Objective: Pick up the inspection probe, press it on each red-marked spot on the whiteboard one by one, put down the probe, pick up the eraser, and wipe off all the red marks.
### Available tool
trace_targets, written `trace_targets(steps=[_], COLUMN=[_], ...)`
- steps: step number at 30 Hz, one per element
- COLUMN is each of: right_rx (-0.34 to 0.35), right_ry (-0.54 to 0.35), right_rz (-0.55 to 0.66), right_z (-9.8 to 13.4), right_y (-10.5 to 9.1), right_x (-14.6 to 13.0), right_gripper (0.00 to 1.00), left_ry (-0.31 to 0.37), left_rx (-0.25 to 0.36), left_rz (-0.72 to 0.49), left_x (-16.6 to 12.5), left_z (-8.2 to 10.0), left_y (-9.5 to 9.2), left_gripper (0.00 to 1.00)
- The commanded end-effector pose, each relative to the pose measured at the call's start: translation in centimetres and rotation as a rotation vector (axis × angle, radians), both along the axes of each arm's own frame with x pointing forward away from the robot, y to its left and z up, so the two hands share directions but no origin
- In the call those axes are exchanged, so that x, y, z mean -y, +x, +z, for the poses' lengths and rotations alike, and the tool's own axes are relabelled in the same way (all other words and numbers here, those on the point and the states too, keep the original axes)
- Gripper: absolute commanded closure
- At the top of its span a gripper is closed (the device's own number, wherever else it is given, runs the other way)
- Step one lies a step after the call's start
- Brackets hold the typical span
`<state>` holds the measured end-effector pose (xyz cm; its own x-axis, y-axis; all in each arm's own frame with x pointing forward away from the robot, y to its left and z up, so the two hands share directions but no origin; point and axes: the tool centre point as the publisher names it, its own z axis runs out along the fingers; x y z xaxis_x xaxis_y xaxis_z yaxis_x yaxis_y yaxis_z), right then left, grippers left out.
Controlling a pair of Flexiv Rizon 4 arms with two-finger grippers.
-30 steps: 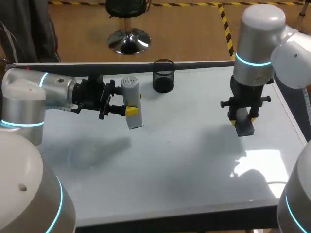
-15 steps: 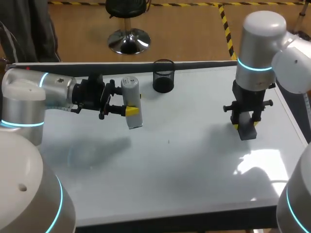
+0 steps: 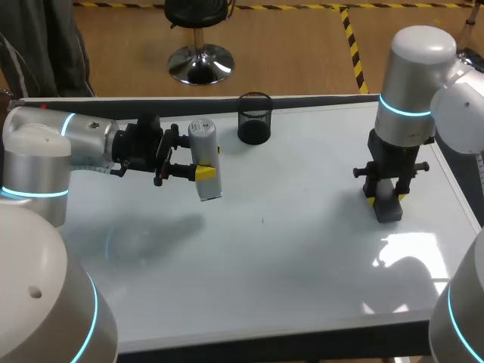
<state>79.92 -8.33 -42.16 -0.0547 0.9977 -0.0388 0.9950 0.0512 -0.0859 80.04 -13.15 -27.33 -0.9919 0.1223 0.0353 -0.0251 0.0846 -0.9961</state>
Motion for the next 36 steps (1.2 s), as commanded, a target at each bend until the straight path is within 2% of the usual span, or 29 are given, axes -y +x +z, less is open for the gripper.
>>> trace_targets(steps=[1,2,6,8,9,10,11,19,27,36], right_rx=[0.001,0.001,0.007,0.015,0.020,0.024,0.028,0.041,0.065,0.096], right_ry=[0.006,0.005,0.003,0.001,0.000,0.000,-0.004,-0.014,-0.026,-0.044], right_rz=[-0.001,-0.001,-0.002,-0.003,-0.003,-0.001,-0.003,-0.012,-0.091,-0.100], right_z=[-0.1,0.0,0.5,0.9,1.1,1.4,1.6,2.4,4.6,6.8], right_y=[-0.1,-0.1,-0.2,-0.2,-0.2,-0.2,-0.1,-0.1,0.0,-0.1], right_x=[0.3,0.4,0.5,0.4,0.3,0.2,0.1,0.0,-0.6,-1.7], right_gripper=[1.00,1.00,0.62,0.51,0.34,0.20,0.02,0.00,0.00,0.00], left_ry=[-0.002,-0.002,-0.002,-0.002,-0.002,-0.002,-0.002,-0.002,-0.002,-0.002], left_rx=[0.002,0.002,0.002,0.002,0.002,0.002,0.002,0.002,0.002,0.002], left_rz=[0.003,0.003,0.003,0.003,0.003,0.003,0.003,0.003,0.003,0.003], left_x=[0.0,0.0,0.0,0.0,0.0,0.0,0.0,0.0,0.0,0.0], left_z=[0.1,0.1,0.1,0.1,0.1,0.1,0.1,0.1,0.1,0.1], left_y=[-0.1,-0.1,-0.1,-0.1,-0.1,-0.1,-0.1,-0.1,-0.1,-0.1], left_gripper=[1.00,1.00,1.00,1.00,1.00,1.00,1.00,1.00,1.00,1.00])
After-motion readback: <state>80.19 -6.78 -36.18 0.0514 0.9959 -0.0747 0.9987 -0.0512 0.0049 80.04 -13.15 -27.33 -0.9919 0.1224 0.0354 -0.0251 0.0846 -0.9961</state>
